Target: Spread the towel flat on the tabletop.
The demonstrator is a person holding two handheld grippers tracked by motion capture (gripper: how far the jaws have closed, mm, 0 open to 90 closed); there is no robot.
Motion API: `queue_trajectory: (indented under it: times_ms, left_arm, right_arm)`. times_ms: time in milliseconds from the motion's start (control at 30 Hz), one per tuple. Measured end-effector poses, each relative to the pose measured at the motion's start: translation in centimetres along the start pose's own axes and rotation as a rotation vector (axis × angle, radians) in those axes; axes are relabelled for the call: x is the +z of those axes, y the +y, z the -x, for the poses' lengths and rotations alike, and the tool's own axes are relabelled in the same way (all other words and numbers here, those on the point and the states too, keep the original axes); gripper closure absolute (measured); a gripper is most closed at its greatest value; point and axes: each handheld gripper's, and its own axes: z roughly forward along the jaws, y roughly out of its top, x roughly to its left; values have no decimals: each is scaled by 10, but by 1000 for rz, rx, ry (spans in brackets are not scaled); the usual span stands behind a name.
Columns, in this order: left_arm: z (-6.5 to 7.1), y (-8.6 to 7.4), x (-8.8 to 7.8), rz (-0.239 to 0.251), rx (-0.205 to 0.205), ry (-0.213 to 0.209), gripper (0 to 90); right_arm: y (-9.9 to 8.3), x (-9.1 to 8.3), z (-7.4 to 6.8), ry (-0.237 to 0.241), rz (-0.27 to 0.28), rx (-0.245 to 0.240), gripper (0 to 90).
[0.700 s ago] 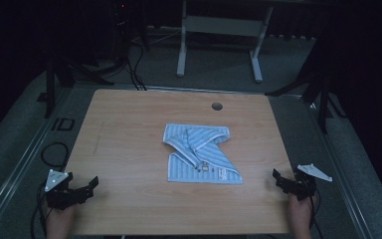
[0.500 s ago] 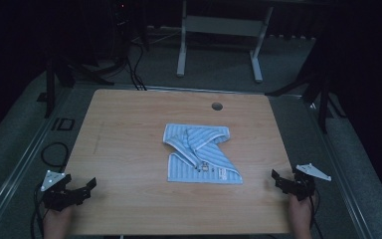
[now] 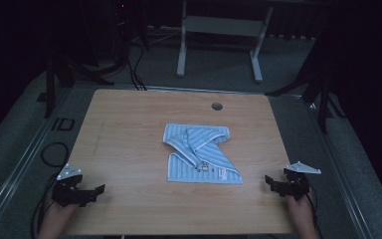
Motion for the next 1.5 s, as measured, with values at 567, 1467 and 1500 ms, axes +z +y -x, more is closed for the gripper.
queue_trajectory:
  times_ms: [567,1467,1500]
  left_arm:
    - [38,39,22,-114,150,-109,13]
    - [111,78,72,-246,386,-240,43]
    - [114,80,74,-243,389,-253,44]
  right_arm:
    - [30,-1,-14,144,-199,-158,136]
    - [86,36,-79,279,-336,-438,133]
    - [89,39,-82,285,-334,-446,138]
